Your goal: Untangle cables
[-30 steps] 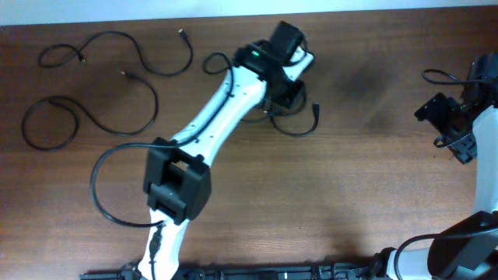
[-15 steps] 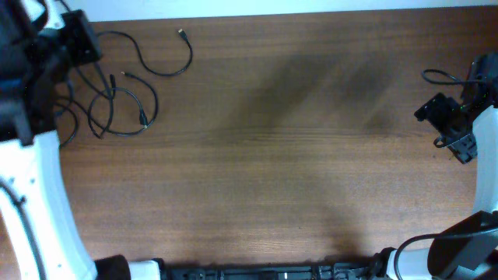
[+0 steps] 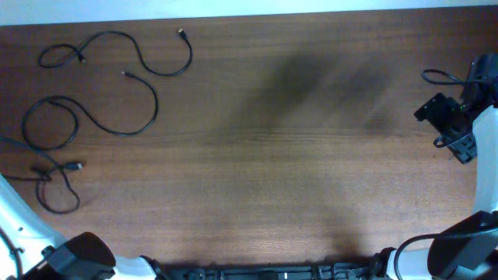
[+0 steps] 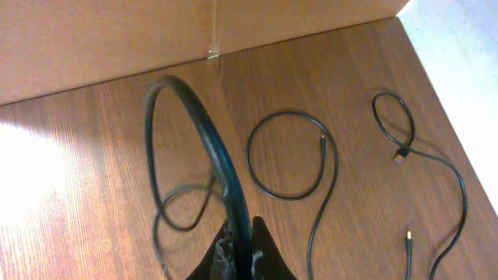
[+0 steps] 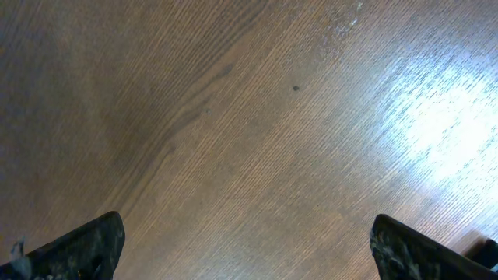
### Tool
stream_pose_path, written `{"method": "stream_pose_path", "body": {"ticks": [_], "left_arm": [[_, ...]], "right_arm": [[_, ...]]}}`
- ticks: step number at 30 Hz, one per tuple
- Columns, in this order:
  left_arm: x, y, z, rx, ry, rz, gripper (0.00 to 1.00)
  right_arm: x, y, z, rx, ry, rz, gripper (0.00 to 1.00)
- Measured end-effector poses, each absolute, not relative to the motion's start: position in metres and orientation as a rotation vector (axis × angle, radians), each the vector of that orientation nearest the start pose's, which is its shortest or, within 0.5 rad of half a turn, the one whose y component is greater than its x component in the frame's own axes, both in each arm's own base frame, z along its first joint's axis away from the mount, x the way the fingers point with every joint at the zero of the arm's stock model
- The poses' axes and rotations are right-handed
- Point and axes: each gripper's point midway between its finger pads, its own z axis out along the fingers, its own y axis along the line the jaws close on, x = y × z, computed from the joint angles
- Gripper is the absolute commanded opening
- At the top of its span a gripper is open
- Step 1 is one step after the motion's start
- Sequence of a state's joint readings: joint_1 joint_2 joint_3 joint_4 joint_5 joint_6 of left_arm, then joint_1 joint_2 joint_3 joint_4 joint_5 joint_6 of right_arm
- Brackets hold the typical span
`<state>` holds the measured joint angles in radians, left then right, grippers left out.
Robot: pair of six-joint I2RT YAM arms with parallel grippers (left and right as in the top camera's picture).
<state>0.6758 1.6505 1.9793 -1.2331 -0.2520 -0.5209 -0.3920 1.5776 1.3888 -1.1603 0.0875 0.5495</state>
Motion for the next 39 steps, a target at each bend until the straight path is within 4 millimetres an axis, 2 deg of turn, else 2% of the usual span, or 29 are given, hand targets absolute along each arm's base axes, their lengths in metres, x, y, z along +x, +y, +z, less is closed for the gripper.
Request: {"method": "stream_pose_path", "body": {"ticks": [2, 5, 7, 8, 9, 11, 12, 13, 14, 17, 19, 20, 22, 24, 25, 27, 29, 31, 32, 33, 34, 35, 36, 37, 39], "left_arm": [[0.278, 0.296, 0.304, -1.564, 2.009, 0.388, 0.0], [0.251, 0.314, 0.27, -1.789, 2.002, 0.392, 0.0], [0.237, 0.321, 0.264, -1.877, 1.96, 0.394, 0.0], [0.224, 0.322, 0.262, -1.969, 1.905, 0.401, 0.07], [0.221, 0.324, 0.261, -2.004, 1.87, 0.407, 0.11], [0.222, 0.327, 0.251, -2.046, 1.865, 0.412, 0.05], [0.224, 0.33, 0.236, -2.079, 1.898, 0.419, 0.02], [0.227, 0.334, 0.21, -2.125, 1.956, 0.426, 0.02], [0.228, 0.335, 0.202, -2.14, 1.972, 0.429, 0.02], [0.231, 0.341, 0.138, -2.238, 2.111, 0.459, 0.07], [0.231, 0.341, 0.125, -2.261, 2.137, 0.464, 0.1], [0.232, 0.342, 0.118, -2.271, 2.139, 0.465, 0.14], [0.239, 0.351, 0.096, -2.276, 2.127, 0.465, 0.18], [0.248, 0.361, 0.086, -2.236, 2.12, 0.463, 0.28], [0.252, 0.366, 0.086, -2.216, 2.108, 0.461, 0.45], [0.255, 0.369, 0.086, -2.198, 2.1, 0.461, 0.62], [0.257, 0.373, 0.087, -2.186, 2.088, 0.469, 0.77], [0.258, 0.37, 0.086, -2.166, 2.125, 0.441, 0.82], [0.26, 0.366, 0.086, -2.166, 2.14, 0.406, 0.9], [0.269, 0.361, 0.087, -2.137, 2.181, 0.317, 0.92], [0.301, 0.355, 0.101, -1.971, 2.248, 0.094, 0.95], [0.324, 0.345, 0.112, -1.844, 2.289, -0.065, 1.0], [0.356, 0.323, 0.124, -1.647, 2.342, -0.277, 0.99], [0.392, 0.285, 0.135, -1.421, 2.403, -0.48, 0.99], [0.446, 0.195, 0.145, -1.05, 2.534, -0.67, 0.99]], "right_arm": [[0.297, -0.139, 0.151, 1.332, 2.589, -0.102, 0.98], [0.297, -0.139, 0.151, 1.333, 2.589, -0.102, 0.98], [0.297, -0.139, 0.151, 1.333, 2.589, -0.102, 0.98], [0.297, -0.139, 0.151, 1.333, 2.589, -0.102, 0.99], [0.297, -0.139, 0.151, 1.333, 2.589, -0.102, 0.99], [0.297, -0.139, 0.151, 1.334, 2.589, -0.102, 0.98], [0.297, -0.139, 0.151, 1.334, 2.589, -0.102, 0.98], [0.297, -0.139, 0.151, 1.333, 2.589, -0.102, 0.99], [0.297, -0.139, 0.151, 1.334, 2.589, -0.102, 0.99], [0.297, -0.139, 0.151, 1.334, 2.589, -0.102, 0.99], [0.297, -0.139, 0.151, 1.333, 2.589, -0.102, 0.98], [0.297, -0.139, 0.151, 1.334, 2.589, -0.102, 0.98], [0.297, -0.139, 0.151, 1.333, 2.589, -0.101, 0.99], [0.297, -0.139, 0.151, 1.333, 2.589, -0.102, 0.98], [0.297, -0.139, 0.151, 1.334, 2.588, -0.102, 0.99], [0.297, -0.139, 0.151, 1.333, 2.589, -0.101, 0.99], [0.297, -0.139, 0.151, 1.333, 2.589, -0.102, 0.98], [0.297, -0.139, 0.151, 1.333, 2.59, -0.102, 0.99], [0.297, -0.139, 0.151, 1.332, 2.589, -0.102, 0.99], [0.297, -0.139, 0.151, 1.333, 2.589, -0.102, 0.99], [0.297, -0.139, 0.151, 1.333, 2.589, -0.102, 0.99], [0.297, -0.139, 0.151, 1.333, 2.589, -0.101, 0.99], [0.297, -0.139, 0.151, 1.333, 2.589, -0.102, 0.99], [0.297, -0.139, 0.151, 1.334, 2.588, -0.102, 0.98], [0.297, -0.139, 0.151, 1.333, 2.59, -0.102, 0.98]]}}
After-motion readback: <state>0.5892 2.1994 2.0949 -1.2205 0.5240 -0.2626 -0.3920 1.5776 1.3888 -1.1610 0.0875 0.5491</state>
